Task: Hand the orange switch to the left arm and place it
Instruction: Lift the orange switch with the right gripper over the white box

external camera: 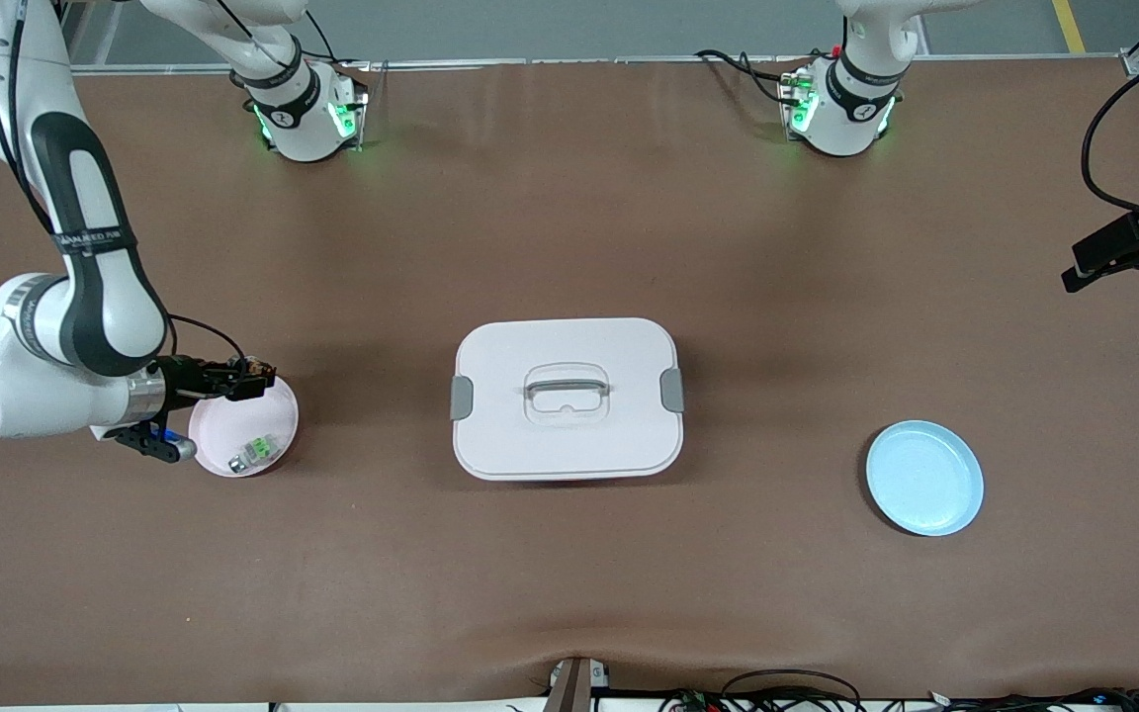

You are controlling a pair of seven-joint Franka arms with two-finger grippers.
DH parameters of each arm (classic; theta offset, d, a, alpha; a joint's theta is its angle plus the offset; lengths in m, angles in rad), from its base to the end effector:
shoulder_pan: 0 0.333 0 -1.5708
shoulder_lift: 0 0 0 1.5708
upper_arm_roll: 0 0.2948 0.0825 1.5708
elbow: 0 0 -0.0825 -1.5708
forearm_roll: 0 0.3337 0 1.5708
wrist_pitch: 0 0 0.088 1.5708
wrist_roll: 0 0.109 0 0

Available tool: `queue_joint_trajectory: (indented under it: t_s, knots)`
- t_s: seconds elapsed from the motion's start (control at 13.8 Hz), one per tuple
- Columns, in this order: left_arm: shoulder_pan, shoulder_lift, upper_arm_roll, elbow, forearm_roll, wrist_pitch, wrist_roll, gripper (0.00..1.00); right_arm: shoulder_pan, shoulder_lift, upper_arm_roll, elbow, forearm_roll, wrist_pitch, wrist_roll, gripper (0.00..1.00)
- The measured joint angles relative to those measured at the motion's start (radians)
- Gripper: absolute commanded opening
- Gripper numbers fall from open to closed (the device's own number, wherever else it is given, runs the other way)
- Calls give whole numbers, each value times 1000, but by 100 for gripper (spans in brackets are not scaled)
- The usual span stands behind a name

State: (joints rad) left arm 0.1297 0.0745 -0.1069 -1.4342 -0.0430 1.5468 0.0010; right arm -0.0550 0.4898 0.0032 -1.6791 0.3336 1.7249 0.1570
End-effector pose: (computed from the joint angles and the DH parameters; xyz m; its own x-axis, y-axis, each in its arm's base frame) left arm 0.5240 0.0096 0.6187 0.9990 0.0214 0.0386 0.0194 -0.9985 0.0508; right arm 0.5701 0.0012 0.3027 0.8470 -0.2412 -0.4738 -0.3704 -0.9070 -0.2004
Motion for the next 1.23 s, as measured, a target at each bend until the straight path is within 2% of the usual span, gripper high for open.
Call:
queue_joint_trajectory:
  t_s: [0.22, 0.58, 0.72, 0.8, 1.08, 1.23]
  knots:
    - [3, 0, 5, 1, 0, 0, 0, 100, 70, -19, 7, 65, 89, -76, 180, 0]
    - [3, 0, 7, -1, 0, -6, 0, 100, 253, -29, 13, 164, 226, -73, 583, 0]
    - [9, 2, 7, -9, -24, -56, 0, 100, 311, -29, 13, 203, 280, -62, 732, 0]
    - [26, 6, 7, -18, -93, -77, -3, 100, 335, -29, 13, 225, 301, -51, 803, 0]
    - [182, 20, 10, -125, -495, -91, -2, 100, 442, -24, 13, 290, 367, 38, 1040, 0]
    - [201, 19, 9, -174, -623, -89, -1, 100, 503, -15, 13, 303, 387, 128, 1134, 0]
